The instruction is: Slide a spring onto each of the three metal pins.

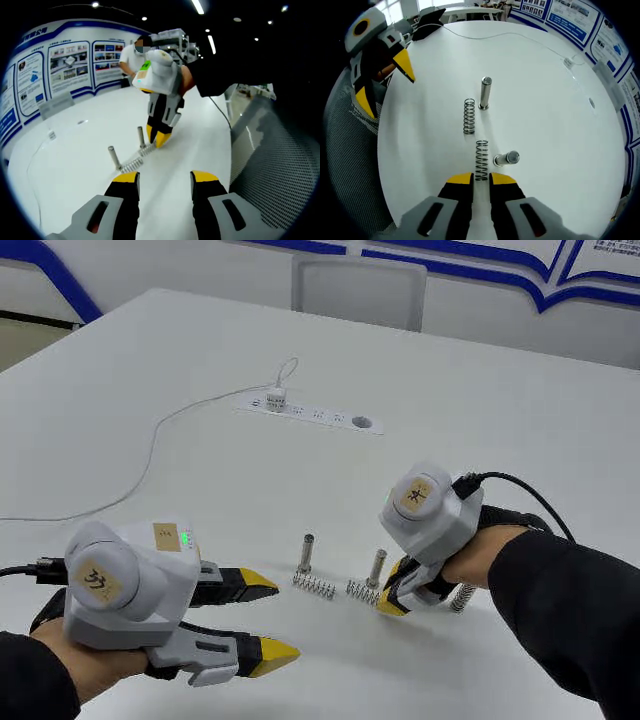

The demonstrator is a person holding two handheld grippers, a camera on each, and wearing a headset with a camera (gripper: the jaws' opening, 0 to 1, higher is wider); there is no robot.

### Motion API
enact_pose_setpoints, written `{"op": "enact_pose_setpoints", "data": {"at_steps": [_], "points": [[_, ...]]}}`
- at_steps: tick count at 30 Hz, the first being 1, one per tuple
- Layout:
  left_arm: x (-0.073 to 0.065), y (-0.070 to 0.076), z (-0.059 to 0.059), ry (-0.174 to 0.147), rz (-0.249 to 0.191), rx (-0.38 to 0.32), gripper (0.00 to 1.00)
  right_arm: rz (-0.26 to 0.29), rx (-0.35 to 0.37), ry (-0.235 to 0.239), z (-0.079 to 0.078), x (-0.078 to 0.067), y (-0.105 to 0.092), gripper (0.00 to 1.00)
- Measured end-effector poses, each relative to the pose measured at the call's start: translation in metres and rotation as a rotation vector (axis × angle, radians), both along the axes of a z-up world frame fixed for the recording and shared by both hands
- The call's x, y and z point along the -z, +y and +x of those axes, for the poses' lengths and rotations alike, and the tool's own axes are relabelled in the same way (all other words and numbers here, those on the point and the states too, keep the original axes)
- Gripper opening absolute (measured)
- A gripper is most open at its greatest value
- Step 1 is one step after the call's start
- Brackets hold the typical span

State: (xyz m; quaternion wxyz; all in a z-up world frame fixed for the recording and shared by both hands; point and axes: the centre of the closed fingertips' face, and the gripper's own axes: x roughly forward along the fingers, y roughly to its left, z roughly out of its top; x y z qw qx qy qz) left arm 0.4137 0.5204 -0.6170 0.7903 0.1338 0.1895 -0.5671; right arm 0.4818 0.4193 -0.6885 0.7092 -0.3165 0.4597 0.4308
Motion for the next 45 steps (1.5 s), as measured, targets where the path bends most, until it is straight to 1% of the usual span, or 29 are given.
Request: {"op": "enact_pose_setpoints", "data": {"at_steps": [5, 8, 10, 12, 14, 17, 20, 24, 30, 35, 40, 45], "points": [[0.000, 0.000, 0.000, 0.001, 0.004, 0.001, 0.41, 0.004, 0.013, 0.009, 0.000, 0.004, 0.000, 0.12], [0.000, 0.000, 0.000, 0.001, 0.004, 0.002, 0.41, 0.010, 0.015, 0.011, -0.001, 0.004, 0.000, 0.12], [0.000, 0.000, 0.000, 0.000, 0.005, 0.002, 0.41, 0.010, 0.013, 0.021, -0.003, 0.003, 0.000, 0.12], [0.001, 0.000, 0.000, 0.000, 0.006, 0.003, 0.41, 0.013, 0.009, 0.011, -0.003, 0.000, 0.001, 0.12], [0.001, 0.000, 0.000, 0.000, 0.008, 0.004, 0.41, 0.005, -0.002, 0.013, -0.006, -0.003, 0.001, 0.11], [0.003, -0.001, 0.001, 0.001, 0.016, 0.011, 0.40, -0.009, -0.031, 0.014, -0.012, -0.009, 0.002, 0.11], [0.003, -0.003, 0.001, -0.001, 0.021, 0.020, 0.39, -0.011, -0.055, 0.020, -0.020, -0.016, 0.004, 0.11], [0.003, -0.007, 0.001, -0.006, 0.030, 0.037, 0.38, 0.001, -0.102, 0.035, -0.034, -0.027, 0.009, 0.11], [0.002, -0.014, 0.003, -0.017, 0.033, 0.060, 0.36, 0.025, -0.179, 0.028, -0.052, -0.046, 0.023, 0.11], [0.000, -0.018, 0.002, -0.022, 0.027, 0.072, 0.35, 0.040, -0.231, 0.024, -0.061, -0.056, 0.034, 0.11], [0.000, -0.021, -0.001, -0.025, 0.024, 0.090, 0.32, 0.051, -0.278, 0.014, -0.067, -0.064, 0.046, 0.11], [-0.002, -0.025, -0.004, -0.031, 0.018, 0.110, 0.28, 0.053, -0.328, 0.010, -0.073, -0.069, 0.056, 0.11]]}}
